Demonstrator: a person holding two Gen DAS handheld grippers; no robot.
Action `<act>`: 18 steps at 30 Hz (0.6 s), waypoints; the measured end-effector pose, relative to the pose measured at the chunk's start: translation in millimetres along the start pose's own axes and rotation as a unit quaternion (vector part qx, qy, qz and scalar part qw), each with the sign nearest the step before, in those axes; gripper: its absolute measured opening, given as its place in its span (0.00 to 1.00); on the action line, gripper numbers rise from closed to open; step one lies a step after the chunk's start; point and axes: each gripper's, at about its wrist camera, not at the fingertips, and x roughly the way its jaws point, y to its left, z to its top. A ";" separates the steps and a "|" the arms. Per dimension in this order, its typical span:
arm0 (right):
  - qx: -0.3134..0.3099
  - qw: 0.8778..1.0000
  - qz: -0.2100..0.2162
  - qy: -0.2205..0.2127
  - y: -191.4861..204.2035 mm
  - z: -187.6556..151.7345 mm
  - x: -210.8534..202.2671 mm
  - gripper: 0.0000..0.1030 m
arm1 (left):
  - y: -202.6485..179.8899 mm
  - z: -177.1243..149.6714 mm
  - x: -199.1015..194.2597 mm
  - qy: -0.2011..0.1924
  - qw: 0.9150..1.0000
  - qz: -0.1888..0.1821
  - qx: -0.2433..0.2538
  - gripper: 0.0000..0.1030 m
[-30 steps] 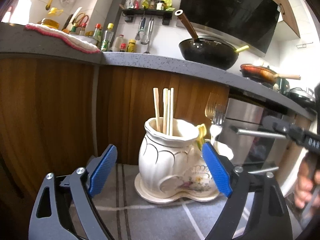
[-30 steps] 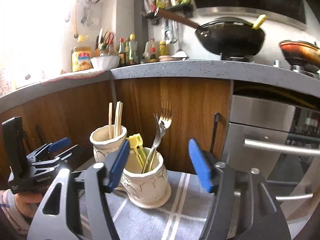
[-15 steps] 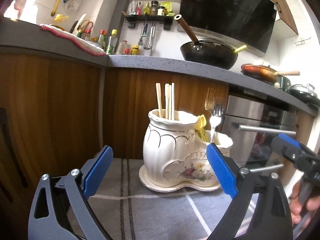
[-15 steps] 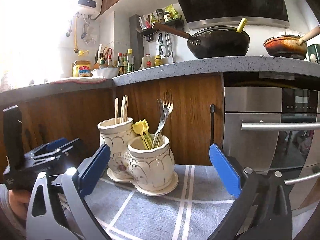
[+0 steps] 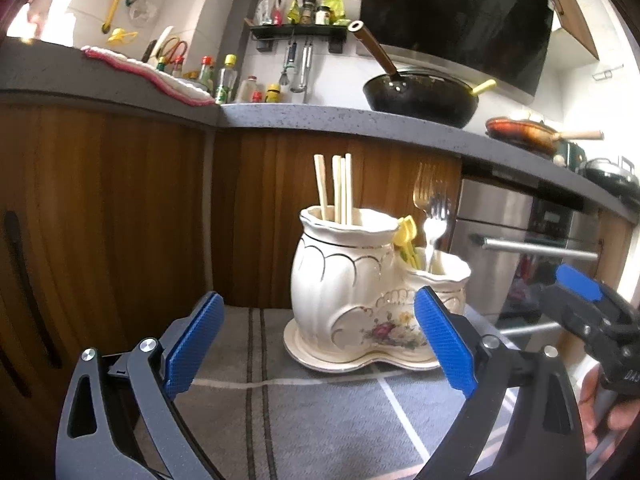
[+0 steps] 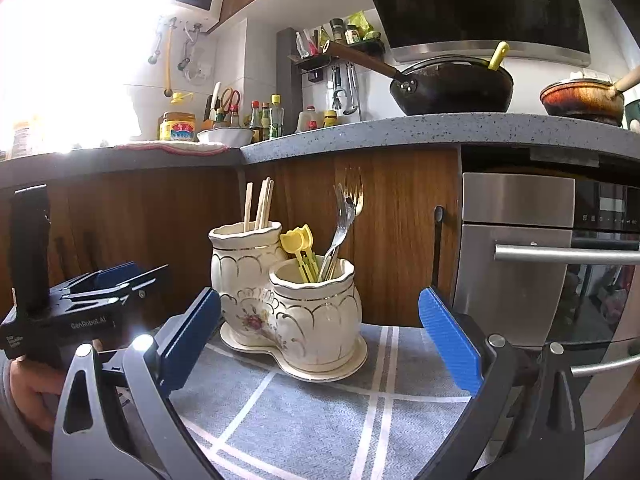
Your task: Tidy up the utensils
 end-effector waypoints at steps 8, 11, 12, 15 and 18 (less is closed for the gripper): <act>-0.019 1.000 -0.010 0.015 7.4 -1.9 4.5 0.95 | -3.7 -1.1 -1.6 -0.003 1.000 0.001 0.011 0.92; -0.021 0.999 -0.013 0.021 7.6 -2.4 7.0 0.95 | -2.1 -1.2 -2.3 -0.003 1.000 0.005 0.010 0.92; -0.020 0.999 -0.014 0.024 7.0 -2.8 8.1 0.95 | -2.4 -1.2 -2.2 -0.003 1.000 0.006 0.010 0.93; -0.017 0.999 -0.015 0.030 5.1 -3.1 10.7 0.95 | -3.5 -1.4 -0.6 0.001 1.000 0.008 0.013 0.93; -0.015 0.999 -0.018 0.030 3.8 -3.4 10.9 0.95 | -6.0 -1.7 0.1 0.003 1.000 0.011 0.020 0.93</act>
